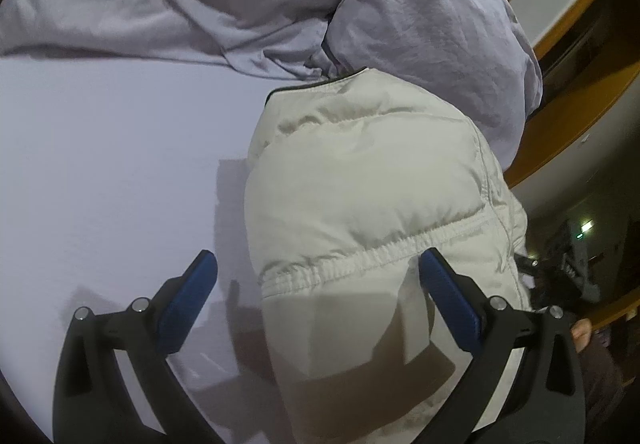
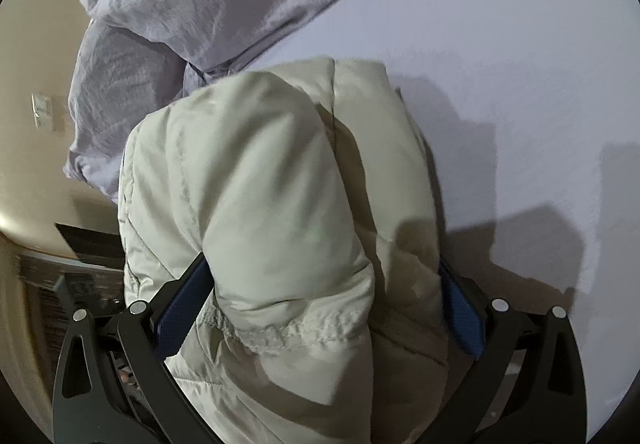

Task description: Fold large clothes

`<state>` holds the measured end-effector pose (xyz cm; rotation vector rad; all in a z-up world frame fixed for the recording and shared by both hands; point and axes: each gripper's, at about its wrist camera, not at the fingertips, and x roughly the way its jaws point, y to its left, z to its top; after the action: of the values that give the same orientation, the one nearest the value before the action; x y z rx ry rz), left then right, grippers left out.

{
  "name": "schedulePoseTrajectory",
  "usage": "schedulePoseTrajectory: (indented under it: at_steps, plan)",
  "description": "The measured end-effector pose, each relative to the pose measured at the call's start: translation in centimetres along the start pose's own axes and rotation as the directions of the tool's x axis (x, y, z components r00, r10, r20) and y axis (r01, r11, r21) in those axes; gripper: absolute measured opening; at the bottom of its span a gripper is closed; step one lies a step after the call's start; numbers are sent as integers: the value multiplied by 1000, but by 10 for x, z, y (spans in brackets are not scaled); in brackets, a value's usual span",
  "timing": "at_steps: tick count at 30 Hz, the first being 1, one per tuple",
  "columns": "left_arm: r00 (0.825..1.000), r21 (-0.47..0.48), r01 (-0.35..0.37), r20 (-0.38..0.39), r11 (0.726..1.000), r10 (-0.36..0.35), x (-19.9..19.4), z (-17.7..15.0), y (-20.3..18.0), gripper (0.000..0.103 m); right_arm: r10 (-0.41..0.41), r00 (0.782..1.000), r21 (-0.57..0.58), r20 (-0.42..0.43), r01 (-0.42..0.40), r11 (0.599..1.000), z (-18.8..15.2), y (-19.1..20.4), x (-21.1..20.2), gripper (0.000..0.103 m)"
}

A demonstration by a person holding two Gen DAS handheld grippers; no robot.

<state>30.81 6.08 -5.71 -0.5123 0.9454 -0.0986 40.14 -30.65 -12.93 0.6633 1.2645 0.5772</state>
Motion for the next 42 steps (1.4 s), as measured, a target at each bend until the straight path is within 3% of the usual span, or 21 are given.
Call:
schedulePoseTrajectory:
  at_steps: [9, 12, 17, 19, 23, 31, 36, 40, 42]
  plan:
    - [991, -93, 120, -47, 988, -125, 16, 8, 11, 101, 72, 997, -7, -33, -73, 997, 0, 8, 12, 102]
    - [986, -97, 153, -51, 983, -159, 18, 10, 9, 96, 108, 994, 9, -31, -108, 994, -1, 6, 14, 101]
    - [982, -104, 185, -32, 977, -189, 8, 18, 14, 73, 205, 979, 36, -23, -204, 978, -3, 9, 17, 79]
    - [982, -104, 187, -17, 977, -190, 2, 27, 18, 69, 235, 972, 31, -27, -235, 972, -1, 17, 24, 71]
    - [987, -101, 161, 21, 982, -159, -10, 48, 33, 64, 276, 960, 9, -37, -276, 961, 8, 43, 45, 63]
    - [993, -119, 80, 95, 990, -69, -32, 94, 78, 63, 288, 956, -61, -48, -291, 955, 38, 104, 94, 59]
    - [994, -106, 11, 110, 994, 1, -27, 114, 92, 63, 235, 972, -82, -24, -236, 968, 47, 117, 111, 60]
    - [990, -76, -50, 126, 996, 59, -22, 113, 89, 70, 120, 993, -112, -1, -120, 986, 43, 115, 102, 75]
    - [983, -50, -103, 146, 993, 109, -25, 111, 84, 73, 87, 996, -140, 13, -84, 987, 42, 115, 91, 77]
